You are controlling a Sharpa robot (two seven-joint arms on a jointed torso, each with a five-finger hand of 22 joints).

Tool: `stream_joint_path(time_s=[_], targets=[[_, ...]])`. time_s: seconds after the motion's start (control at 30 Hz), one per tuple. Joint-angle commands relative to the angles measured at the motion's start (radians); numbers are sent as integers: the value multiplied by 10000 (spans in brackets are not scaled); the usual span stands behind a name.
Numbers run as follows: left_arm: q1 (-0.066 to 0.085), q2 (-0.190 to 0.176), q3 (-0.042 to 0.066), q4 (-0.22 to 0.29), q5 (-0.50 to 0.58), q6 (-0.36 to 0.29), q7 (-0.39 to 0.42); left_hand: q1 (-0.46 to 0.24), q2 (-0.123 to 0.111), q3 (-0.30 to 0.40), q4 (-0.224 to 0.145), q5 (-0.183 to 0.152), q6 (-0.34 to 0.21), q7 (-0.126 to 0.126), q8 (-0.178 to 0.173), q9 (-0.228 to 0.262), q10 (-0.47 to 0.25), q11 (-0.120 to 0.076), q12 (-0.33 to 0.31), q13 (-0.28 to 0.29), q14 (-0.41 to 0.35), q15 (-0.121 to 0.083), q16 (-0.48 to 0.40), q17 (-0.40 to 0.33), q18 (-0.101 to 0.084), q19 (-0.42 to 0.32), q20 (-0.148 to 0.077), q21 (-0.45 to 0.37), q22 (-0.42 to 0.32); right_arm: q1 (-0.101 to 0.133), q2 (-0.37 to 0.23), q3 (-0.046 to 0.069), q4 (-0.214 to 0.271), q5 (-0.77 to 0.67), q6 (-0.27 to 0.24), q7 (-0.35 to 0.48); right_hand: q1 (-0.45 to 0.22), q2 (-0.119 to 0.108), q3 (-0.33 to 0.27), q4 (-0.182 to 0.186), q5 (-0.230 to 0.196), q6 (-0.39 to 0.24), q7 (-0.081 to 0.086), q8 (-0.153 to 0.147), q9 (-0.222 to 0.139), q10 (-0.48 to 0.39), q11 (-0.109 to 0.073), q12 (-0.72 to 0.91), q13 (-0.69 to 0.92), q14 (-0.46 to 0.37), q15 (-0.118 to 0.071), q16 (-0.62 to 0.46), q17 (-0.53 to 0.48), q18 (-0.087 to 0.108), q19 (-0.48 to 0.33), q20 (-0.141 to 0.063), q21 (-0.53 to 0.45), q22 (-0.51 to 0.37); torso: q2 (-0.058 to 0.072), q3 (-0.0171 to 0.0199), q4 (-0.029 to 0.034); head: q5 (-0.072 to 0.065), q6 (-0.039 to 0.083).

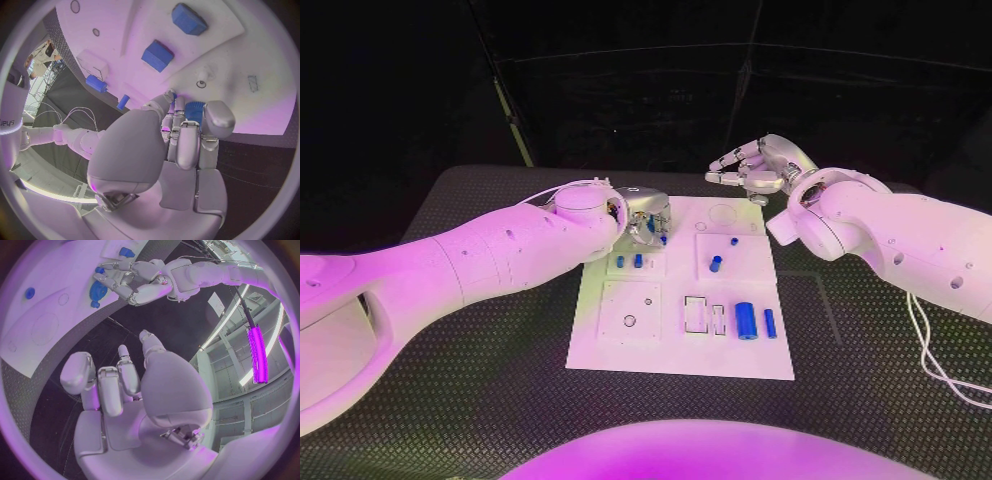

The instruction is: Assemble the parts on the task board

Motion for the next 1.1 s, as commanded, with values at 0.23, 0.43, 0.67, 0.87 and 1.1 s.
stream_joint_path(time_s=[0.23, 0.43, 0.67, 0.87, 1.1], targets=[[-117, -26, -68, 7, -82, 178, -87, 156, 69, 623, -224, -2, 737, 82, 253, 85, 615, -89, -20, 100, 379, -150, 51, -46, -211, 81, -86, 165, 461, 18, 5, 6, 17, -18, 68, 95, 22, 89, -41, 11, 63, -63, 18, 56, -13, -13, -8, 22, 27, 748, -83, -50, 1191, -12, 22, -57, -42, 5, 1, -1, 0, 0, 23], [-130, -88, -67, 77, -82, -301, 3, 120, 44, 858, -354, 23, 920, 63, 278, 99, 809, -127, -48, 123, 378, -183, 52, -70, -220, 88, -120, 228, 520, 18, 10, 6, 18, -18, 73, 100, 22, 89, -41, 11, 63, -63, 18, 56, -13, -13, -8, 22, 27, 748, -83, -50, 1191, -12, 22, -57, -42, 5, -1, -4, 6, 2, 39], [-150, -462, 13, 529, -48, -1016, 92, 93, 6, 933, -400, 36, 941, 74, 263, 94, 829, -125, -82, 122, 380, -184, 54, -78, -227, 97, -128, 271, 549, 16, -6, 6, 16, -18, 70, 110, 22, 89, -41, 11, 63, -63, 18, 56, -13, -13, -8, 22, 27, 748, -83, -50, 1191, -12, 22, -57, -42, 5, -17, -2, 22, 6, 80], [-152, -761, 316, 940, 30, -1321, 109, 42, -44, 993, -427, 37, 940, 91, 236, 84, 829, -112, -125, 116, 375, -177, 41, -111, -225, 91, -130, 251, 555, 15, -7, 6, 3, -18, 70, 117, 27, 100, -39, 14, 64, -59, 17, 61, -12, -14, -9, 22, 25, 747, -84, -52, 1187, -12, 23, -58, -42, 6, -11, 1, 23, 34, 131], [-159, -1171, 611, 1466, 234, -1367, 68, -3, -78, 1069, -457, 38, 931, 113, 203, 72, 826, -96, -171, 110, 370, -166, 35, -130, -218, 74, -127, 199, 550, 13, -19, 6, -6, -18, 79, 129, 29, 106, -37, 15, 65, -56, 17, 64, -12, -14, -10, 22, 24, 747, -84, -54, 1184, -12, 24, -58, -42, 7, -10, -2, 5, 62, 216]])
